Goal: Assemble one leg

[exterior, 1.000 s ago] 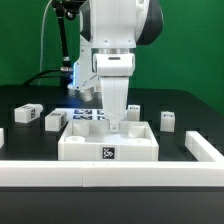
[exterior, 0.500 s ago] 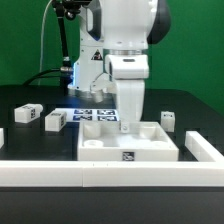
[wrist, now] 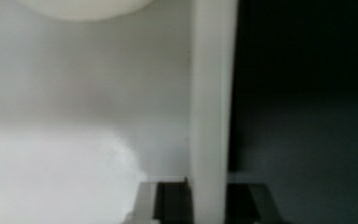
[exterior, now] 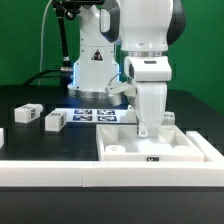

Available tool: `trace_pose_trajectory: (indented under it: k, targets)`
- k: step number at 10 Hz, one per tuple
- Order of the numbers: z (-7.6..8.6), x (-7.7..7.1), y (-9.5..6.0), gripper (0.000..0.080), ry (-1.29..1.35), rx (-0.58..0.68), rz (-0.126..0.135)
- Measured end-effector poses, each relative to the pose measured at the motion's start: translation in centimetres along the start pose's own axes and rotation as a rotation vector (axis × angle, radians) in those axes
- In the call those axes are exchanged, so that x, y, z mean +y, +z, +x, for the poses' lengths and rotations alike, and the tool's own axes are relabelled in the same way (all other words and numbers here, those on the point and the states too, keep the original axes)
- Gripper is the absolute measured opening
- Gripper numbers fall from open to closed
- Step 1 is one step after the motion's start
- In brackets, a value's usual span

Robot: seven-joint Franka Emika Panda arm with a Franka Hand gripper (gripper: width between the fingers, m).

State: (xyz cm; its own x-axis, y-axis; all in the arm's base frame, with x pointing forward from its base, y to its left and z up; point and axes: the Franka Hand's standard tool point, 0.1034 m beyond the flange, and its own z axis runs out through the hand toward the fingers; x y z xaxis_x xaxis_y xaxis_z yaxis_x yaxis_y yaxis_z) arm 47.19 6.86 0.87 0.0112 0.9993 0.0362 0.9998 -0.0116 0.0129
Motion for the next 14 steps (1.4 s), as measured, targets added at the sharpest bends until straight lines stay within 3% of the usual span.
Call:
trace_pose_trajectory:
  k: [3,5,6,7,8,10,14]
  targets:
    - [0.95,1.13,0.03,0.0058,0.033,0.008,-0.012]
    - [0.92,1.12,0.04,0.0058,0.034,0.008,-0.012]
    - [0.89,1.11,0.05,0.0135,0.034,0.008,-0.012]
    - [0.88,1.10,0.06,0.0135,0.034,0.008,-0.011]
    - [0.88,1.10,0.07,0.0320,0.034,0.008,-0.011]
    - [0.86,1.10,0.07,0.0584,0.035,0.008,-0.011]
    - [0.84,1.09,0.08,0.0647,0.035,0.008,-0.011]
